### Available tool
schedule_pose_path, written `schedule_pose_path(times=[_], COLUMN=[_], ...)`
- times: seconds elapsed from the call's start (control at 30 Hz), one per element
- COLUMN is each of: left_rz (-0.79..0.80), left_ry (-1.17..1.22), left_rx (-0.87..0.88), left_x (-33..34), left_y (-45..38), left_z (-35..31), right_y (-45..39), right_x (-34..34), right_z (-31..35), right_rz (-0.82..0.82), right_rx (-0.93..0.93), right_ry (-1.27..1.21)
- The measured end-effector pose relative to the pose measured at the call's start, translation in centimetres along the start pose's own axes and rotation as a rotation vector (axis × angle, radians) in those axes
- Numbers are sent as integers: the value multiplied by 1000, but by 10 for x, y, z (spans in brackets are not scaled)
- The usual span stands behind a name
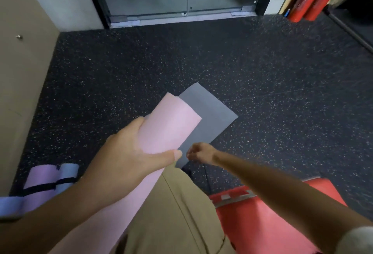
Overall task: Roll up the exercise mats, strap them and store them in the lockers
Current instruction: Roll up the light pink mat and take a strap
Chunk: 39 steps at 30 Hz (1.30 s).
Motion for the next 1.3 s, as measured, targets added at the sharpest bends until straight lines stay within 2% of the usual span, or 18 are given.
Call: schedule_pose_path(times=[0.2, 0.5, 0.73, 0.9, 1.17, 1.3], left_rz=[217, 429, 581, 705, 770, 786], left_ry=[26, -336, -438, -457, -445, -410], left_rx=[-127, -178, -249, -281, -322, -355], left_x=[-13, -25, -10, -2, 5, 4], left_y=[-59, -141, -174, -179, -186, -189], left_z=[-14, -6, 2, 4, 5, 2], right_y=[-79, -140, -179, -183, -191, -178], right_x=[29, 71, 95, 102, 123, 132], right_z=[-40, -112, -149, -151, -170, -182], right_rz=[133, 265, 347, 397, 443, 446], right_rx=[136, 273, 328, 365, 351, 397], right_ry=[207, 255, 385, 492, 586, 548])
Point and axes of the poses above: each hand's wrist, its own y-axis away from the middle knuckle, its own x-axis out of the palm, z = x × y, the point moved 1 cm from there along -y, towards the middle knuckle, and after that the axes turned 4 degrees about z, right-handed, at the moved point
